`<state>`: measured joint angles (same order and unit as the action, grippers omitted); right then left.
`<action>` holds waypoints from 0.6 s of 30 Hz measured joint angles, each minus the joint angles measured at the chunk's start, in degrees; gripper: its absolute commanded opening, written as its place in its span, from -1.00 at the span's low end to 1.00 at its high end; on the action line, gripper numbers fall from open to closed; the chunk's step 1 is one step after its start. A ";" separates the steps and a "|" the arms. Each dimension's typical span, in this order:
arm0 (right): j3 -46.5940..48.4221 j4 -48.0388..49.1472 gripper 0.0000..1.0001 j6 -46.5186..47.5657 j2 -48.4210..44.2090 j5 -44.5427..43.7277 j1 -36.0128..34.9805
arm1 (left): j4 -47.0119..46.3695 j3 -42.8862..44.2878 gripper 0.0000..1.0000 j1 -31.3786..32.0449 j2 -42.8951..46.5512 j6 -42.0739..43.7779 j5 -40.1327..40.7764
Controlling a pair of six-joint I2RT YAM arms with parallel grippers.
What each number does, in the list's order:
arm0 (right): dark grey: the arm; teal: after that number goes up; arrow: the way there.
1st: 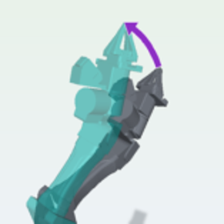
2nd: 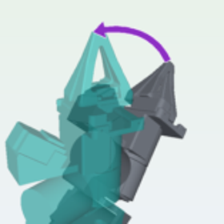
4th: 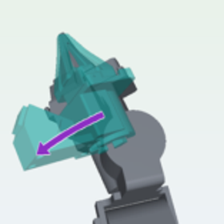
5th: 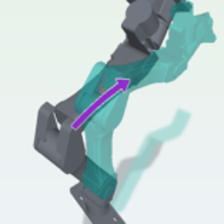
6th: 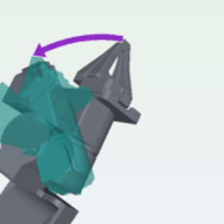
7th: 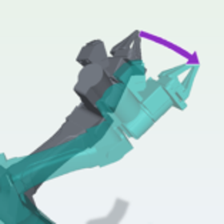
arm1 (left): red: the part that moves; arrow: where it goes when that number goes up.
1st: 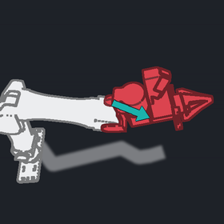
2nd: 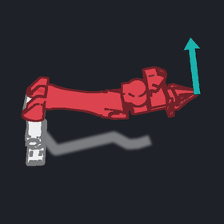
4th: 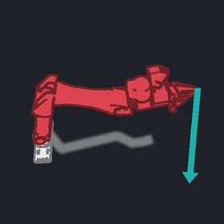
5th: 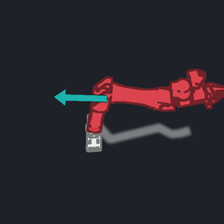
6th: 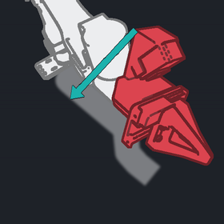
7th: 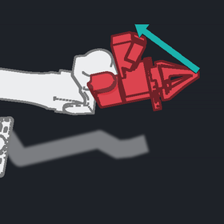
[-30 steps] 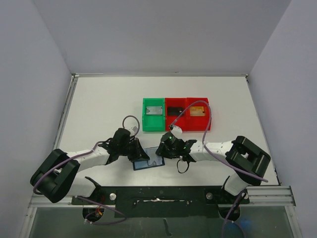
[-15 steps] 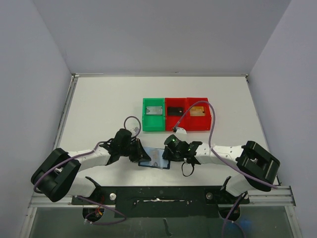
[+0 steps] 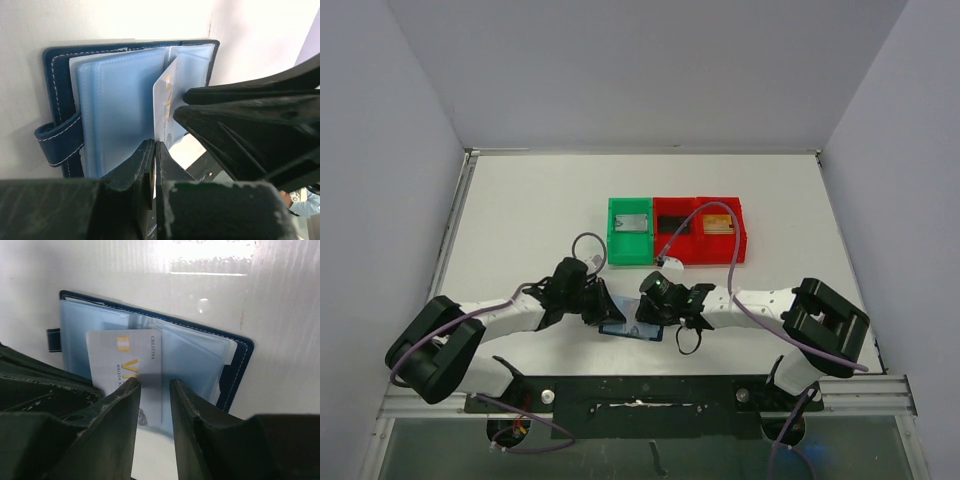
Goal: Take the credit cards out of the card holder
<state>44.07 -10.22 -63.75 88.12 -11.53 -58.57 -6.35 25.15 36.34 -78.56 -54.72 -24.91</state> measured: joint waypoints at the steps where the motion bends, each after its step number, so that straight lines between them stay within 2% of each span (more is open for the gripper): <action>1: -0.15 -0.07 -0.37 -0.52 0.63 -0.02 0.00 | 0.13 0.26 -0.85 0.00 -0.15 0.13 0.00; 6: -2.19 2.69 -0.38 -4.26 0.66 -0.31 0.00 | 1.40 1.77 -0.62 0.00 -0.66 1.62 0.04; 12: -3.72 4.83 -0.39 -6.05 0.13 -0.52 0.02 | 1.60 3.48 -0.60 0.00 -2.89 2.67 -0.07; 14: -3.82 5.09 -0.39 -6.29 0.13 -0.52 0.02 | 1.62 3.80 -0.70 0.00 -3.87 2.80 -0.26; 17: -3.96 5.31 -0.39 -6.45 0.11 -0.55 0.02 | 1.68 3.85 -1.00 0.00 -4.28 2.95 -0.44; 18: -4.04 5.35 -0.39 -6.45 0.02 -0.59 0.02 | 1.70 3.85 -1.00 0.00 -4.28 2.97 -0.46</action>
<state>40.03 -4.86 -70.19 88.14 -12.12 -58.54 -4.64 28.99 36.34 -82.85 -51.75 -25.36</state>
